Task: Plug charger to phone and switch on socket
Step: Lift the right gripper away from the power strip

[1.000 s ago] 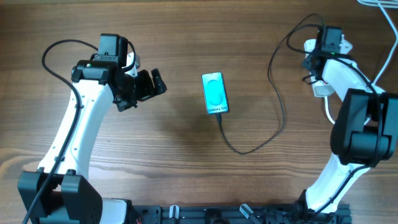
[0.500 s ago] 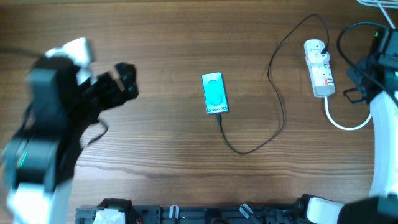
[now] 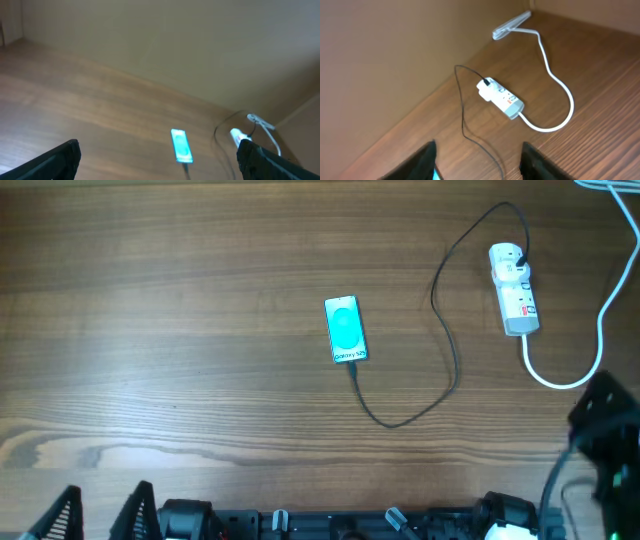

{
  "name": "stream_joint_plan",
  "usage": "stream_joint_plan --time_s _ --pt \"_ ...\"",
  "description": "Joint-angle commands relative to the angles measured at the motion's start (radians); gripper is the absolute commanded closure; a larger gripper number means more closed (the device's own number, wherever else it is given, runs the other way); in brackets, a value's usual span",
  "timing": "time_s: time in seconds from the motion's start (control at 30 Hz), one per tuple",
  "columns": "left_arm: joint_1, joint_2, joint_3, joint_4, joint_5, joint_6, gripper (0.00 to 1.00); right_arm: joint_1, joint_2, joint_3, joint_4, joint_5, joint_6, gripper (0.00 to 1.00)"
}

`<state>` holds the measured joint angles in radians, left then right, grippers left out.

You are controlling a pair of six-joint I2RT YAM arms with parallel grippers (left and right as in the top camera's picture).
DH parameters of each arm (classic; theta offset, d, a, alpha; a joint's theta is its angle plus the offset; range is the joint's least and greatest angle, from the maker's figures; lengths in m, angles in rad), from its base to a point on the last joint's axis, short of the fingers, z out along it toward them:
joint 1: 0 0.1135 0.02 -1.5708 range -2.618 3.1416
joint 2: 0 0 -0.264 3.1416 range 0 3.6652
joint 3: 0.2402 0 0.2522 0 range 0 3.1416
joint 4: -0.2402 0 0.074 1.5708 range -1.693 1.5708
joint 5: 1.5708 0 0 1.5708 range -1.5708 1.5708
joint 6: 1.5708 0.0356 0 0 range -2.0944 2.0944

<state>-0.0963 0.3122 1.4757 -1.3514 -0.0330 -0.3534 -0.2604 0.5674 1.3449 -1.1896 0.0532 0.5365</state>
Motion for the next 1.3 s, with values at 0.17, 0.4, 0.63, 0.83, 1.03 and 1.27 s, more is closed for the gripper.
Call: stream_joint_plan --time_s 0.17,0.4,0.63,0.83,1.03,1.27 --pt "-0.001 -0.028 -0.011 -0.16 -0.013 0.008 0.0 0.004 -0.186 -0.008 -0.203 -0.03 0.03 0.01" --pt "-0.001 -0.028 -0.013 -0.328 -0.013 0.008 0.0 0.004 -0.185 -0.011 -0.418 -0.03 0.071 0.0" --pt "-0.001 -0.028 -0.014 -0.333 -0.013 0.008 0.0 0.004 -0.185 -0.011 -0.38 0.007 0.066 0.0" --pt "-0.001 -0.028 -0.014 -0.332 -0.013 0.008 0.0 0.011 -0.185 -0.069 -0.112 -0.135 -0.171 0.01" --pt "-0.001 -0.028 -0.014 -0.332 -0.013 0.008 0.0 0.077 -0.205 -0.353 0.288 -0.259 -0.247 0.01" --pt "-0.001 -0.028 -0.014 -0.332 -0.013 0.008 0.0 0.213 -0.364 -0.741 0.829 -0.299 -0.246 0.0"
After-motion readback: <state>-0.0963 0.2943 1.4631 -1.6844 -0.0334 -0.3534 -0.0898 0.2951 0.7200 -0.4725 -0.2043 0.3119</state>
